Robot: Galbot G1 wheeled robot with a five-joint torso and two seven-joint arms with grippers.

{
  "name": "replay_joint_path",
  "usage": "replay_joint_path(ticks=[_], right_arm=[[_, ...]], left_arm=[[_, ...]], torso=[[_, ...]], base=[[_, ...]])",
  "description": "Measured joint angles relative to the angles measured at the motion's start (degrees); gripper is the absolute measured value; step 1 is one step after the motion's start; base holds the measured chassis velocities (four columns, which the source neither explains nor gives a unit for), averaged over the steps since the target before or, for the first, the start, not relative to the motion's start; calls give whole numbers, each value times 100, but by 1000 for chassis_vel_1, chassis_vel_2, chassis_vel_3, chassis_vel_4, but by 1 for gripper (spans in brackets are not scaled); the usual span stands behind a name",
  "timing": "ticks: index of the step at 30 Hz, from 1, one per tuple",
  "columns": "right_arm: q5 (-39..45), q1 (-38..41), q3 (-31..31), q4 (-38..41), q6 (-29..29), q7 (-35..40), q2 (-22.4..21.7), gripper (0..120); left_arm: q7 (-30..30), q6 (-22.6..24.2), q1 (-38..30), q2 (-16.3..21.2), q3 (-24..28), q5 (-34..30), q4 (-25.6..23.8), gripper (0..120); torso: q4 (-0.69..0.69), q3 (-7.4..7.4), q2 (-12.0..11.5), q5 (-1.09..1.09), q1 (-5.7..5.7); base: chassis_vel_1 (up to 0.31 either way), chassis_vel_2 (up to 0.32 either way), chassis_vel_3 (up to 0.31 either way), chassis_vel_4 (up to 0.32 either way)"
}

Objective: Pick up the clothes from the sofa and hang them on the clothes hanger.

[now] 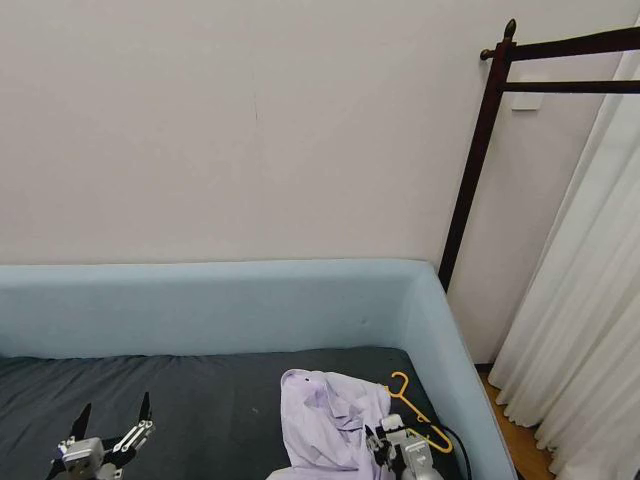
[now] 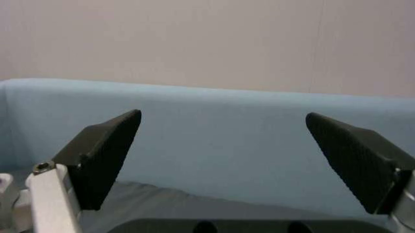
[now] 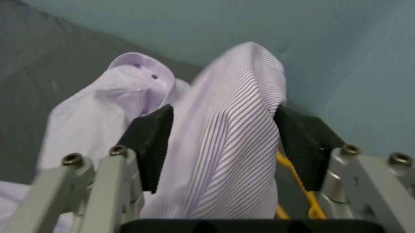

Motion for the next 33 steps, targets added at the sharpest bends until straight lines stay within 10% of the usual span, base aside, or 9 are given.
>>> replay_joint_path(ticks=[5, 9, 19, 27, 33], right_arm=[[-886, 148, -29, -538, 115, -296, 47, 81], [-744, -126, -69, -264, -1297, 334, -132, 97], [-380, -367, 157, 730, -1964, 906, -443, 100], [-1411, 616, -46, -1515, 657, -1070, 158, 100], [-1742, 1453, 130, -3119, 1178, -2028, 697, 100]], left_arm=[[2, 0, 88, -9, -84, -6, -91, 100], [0, -23, 111, -4, -166, -40, -106, 100], [2, -25, 26, -127, -1, 65, -101, 100], [5, -22, 78, -114, -13, 115, -65, 100], [7, -10, 120, -99, -107, 122, -66, 100]], torso=[[0, 1, -1, 1, 1], [-4, 0, 0, 1, 1], [-2, 0, -1, 0, 1], [0, 0, 0, 0, 0], [0, 0, -1, -1, 1]], base=[[0, 0, 0, 0], [0, 0, 0, 0], [0, 0, 0, 0], [0, 0, 0, 0], [0, 0, 0, 0]])
